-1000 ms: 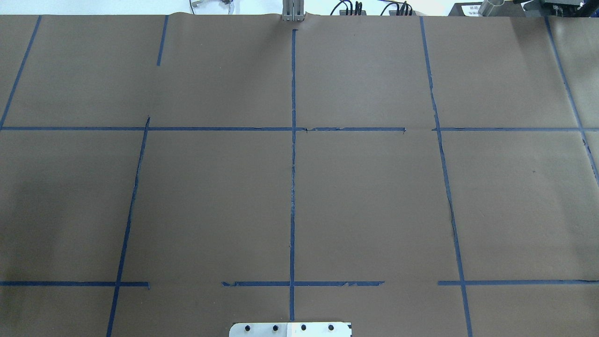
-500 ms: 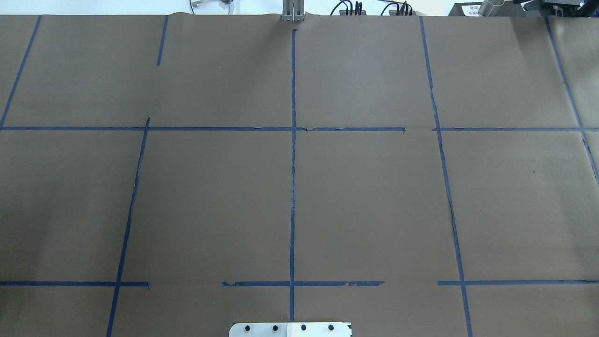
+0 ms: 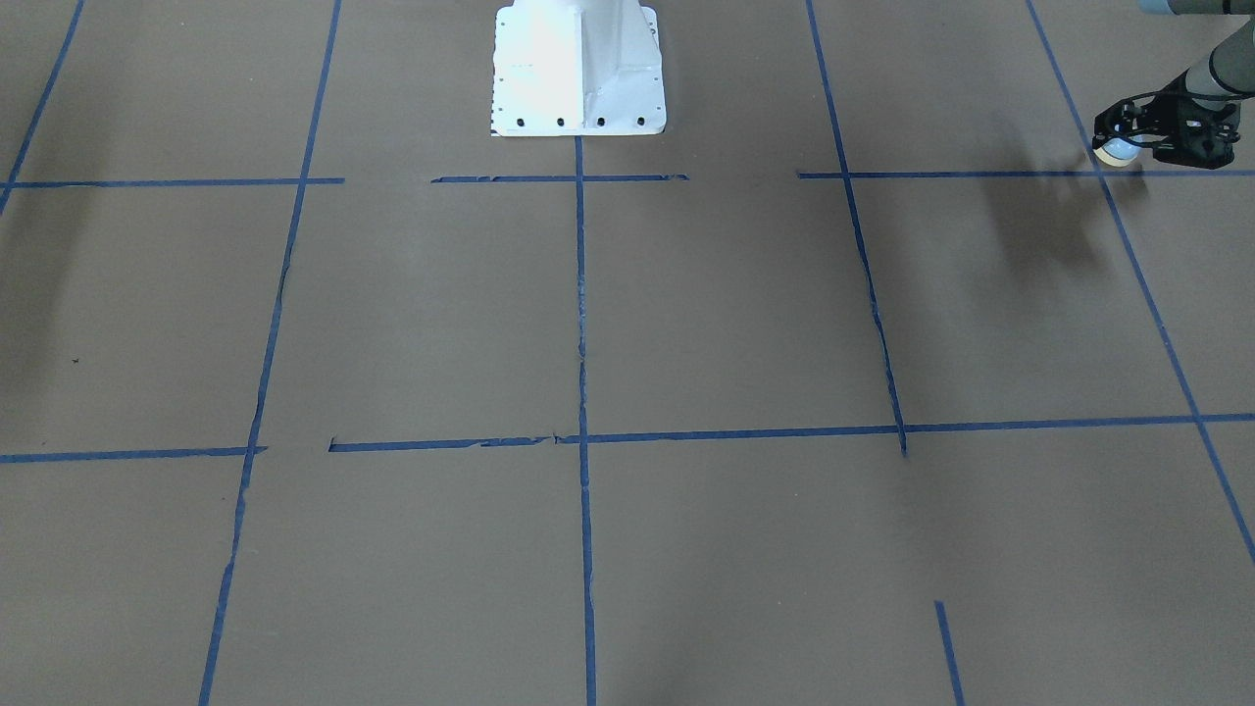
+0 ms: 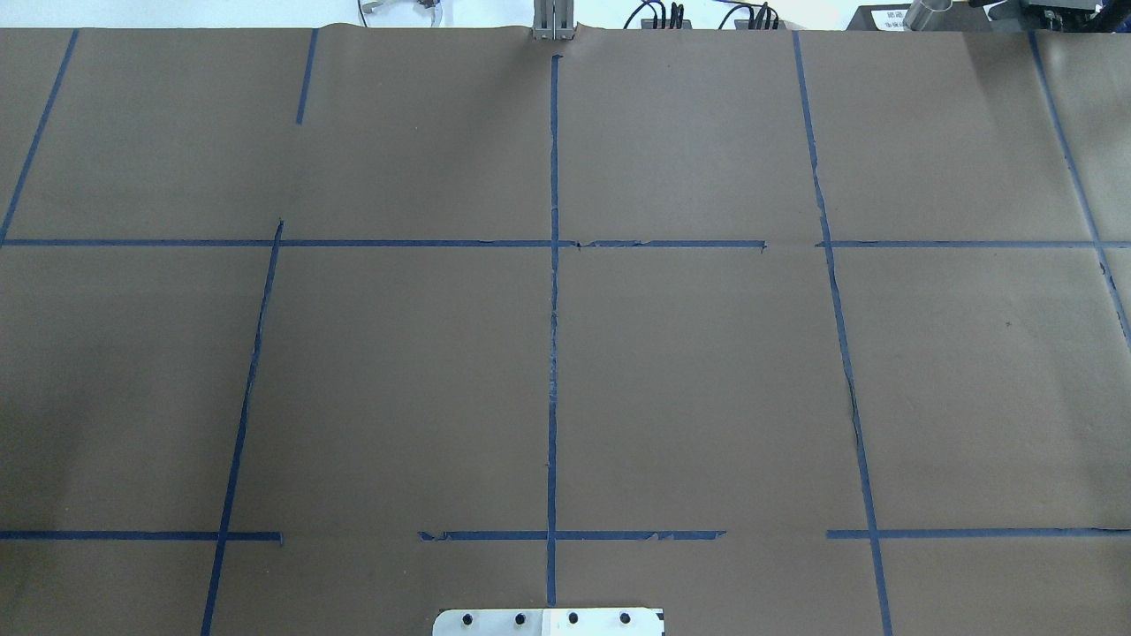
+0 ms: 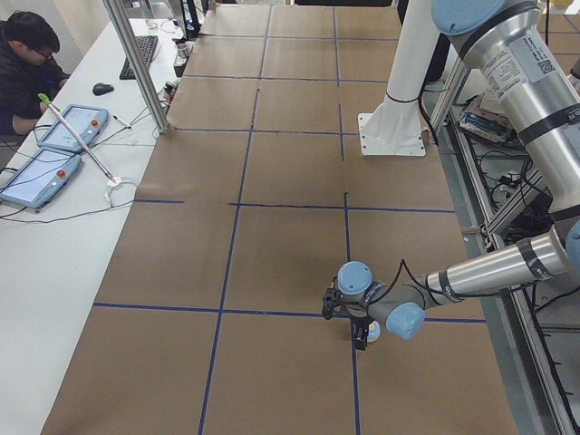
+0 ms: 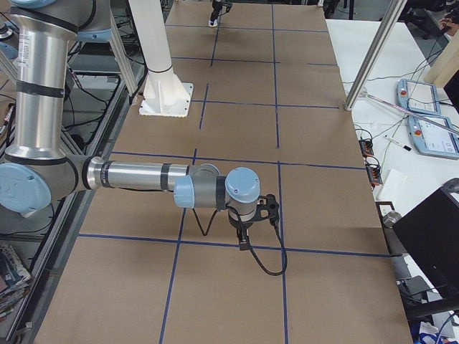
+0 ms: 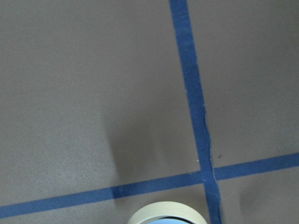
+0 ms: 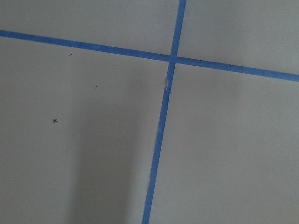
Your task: Place and press bell with both arms
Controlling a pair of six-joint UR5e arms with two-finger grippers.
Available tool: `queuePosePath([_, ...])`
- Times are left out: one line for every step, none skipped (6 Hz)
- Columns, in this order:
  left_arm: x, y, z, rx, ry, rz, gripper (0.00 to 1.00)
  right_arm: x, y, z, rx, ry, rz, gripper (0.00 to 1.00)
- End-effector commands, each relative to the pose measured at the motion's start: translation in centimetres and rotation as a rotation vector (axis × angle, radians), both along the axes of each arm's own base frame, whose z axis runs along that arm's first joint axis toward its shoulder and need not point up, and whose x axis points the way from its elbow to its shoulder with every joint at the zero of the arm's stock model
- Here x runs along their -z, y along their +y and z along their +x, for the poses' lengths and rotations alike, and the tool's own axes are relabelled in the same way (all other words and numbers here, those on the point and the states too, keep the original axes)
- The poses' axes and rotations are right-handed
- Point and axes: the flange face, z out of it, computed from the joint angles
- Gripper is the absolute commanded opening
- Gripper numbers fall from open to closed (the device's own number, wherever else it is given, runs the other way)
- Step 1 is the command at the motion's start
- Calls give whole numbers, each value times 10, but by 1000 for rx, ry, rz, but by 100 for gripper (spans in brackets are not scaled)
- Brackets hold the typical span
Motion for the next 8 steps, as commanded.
queuePosePath([-1, 1, 1, -3, -2, -4, 52, 0, 0, 0, -1, 0, 0, 100])
queuePosePath([0, 1, 1, -3, 0, -1, 24, 0, 1, 0, -1, 0, -2, 100])
queuePosePath([5, -1, 2, -3, 15, 18, 8, 0, 0, 0, -2, 0, -1, 100])
queuePosePath([32, -10, 6, 9, 57, 57, 4, 0, 0, 0, -2, 0, -1, 100])
queuePosePath([69, -22, 8, 35, 98, 121, 2, 0, 0, 0, -3, -2, -2, 100])
queuePosePath([103, -51, -9, 153, 138, 187, 2, 0, 0, 0, -3, -2, -2, 100])
queuePosePath([133, -70, -17, 213, 168, 239, 1, 0, 0, 0, -3, -2, -4, 100])
queuePosePath([160, -89, -15, 248, 176, 249, 0, -1, 0, 0, -3, -2, -5, 100])
